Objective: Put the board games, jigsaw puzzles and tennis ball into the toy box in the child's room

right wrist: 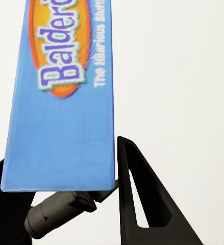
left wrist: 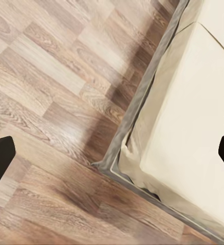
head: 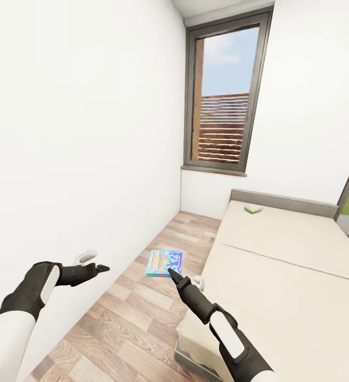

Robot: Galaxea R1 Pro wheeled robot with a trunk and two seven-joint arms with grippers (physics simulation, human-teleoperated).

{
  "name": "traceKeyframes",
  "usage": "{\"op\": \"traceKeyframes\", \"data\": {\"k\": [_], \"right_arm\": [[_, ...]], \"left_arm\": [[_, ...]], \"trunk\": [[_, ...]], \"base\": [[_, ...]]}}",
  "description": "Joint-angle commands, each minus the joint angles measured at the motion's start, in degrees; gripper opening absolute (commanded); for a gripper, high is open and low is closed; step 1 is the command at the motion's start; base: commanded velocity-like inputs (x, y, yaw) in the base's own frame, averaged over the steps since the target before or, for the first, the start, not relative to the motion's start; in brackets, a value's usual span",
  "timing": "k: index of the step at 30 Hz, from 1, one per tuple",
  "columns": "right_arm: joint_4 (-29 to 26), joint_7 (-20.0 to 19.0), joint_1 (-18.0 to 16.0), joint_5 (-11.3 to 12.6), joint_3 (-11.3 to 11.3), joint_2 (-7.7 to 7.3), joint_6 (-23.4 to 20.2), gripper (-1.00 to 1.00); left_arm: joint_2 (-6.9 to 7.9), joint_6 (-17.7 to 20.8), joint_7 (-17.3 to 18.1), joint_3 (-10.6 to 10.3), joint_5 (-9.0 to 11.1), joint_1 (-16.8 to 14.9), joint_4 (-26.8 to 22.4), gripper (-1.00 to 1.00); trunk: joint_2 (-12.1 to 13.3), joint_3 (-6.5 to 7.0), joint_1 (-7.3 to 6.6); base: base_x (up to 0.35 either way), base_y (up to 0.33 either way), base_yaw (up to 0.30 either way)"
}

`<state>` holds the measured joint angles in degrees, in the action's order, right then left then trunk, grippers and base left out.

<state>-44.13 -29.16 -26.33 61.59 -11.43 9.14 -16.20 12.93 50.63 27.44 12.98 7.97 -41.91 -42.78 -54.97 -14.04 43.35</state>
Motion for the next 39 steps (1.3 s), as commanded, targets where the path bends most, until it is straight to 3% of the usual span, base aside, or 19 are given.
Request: {"op": "traceKeyframes", "data": {"k": [1, 11, 22, 39], "right_arm": [[0.0, 0.0, 0.0, 0.6, 0.0, 0.00, -0.4, -1.00], [0.0, 0.0, 0.0, 0.4, -0.1, 0.03, -0.3, -1.00], [0.0, -0.1, 0.0, 0.2, -0.1, 0.10, -0.3, -1.00], [0.0, -0.1, 0.0, 0.2, -0.1, 0.09, -0.1, -1.00]], "left_arm": [[-0.01, 0.4, -0.1, -0.2, 0.4, 0.0, 0.0, 1.00], [0.02, 0.6, -0.5, -1.3, 0.2, -0.1, 0.0, 1.00], [-0.14, 0.6, -1.7, -4.1, 0.2, -0.1, 0.0, 1.00], [-0.60, 0.6, -1.9, -4.5, 0.2, -0.1, 0.1, 1.00]], "trunk": [[0.4, 0.11, -0.22], [4.4, 1.91, -2.42], [8.8, 3.89, -4.83], [14.4, 7.21, -7.91]], "base": [[-0.005, 0.000, 0.000], [-0.001, 0.000, 0.000], [0.000, 0.000, 0.000], [0.000, 0.000, 0.000]]}}
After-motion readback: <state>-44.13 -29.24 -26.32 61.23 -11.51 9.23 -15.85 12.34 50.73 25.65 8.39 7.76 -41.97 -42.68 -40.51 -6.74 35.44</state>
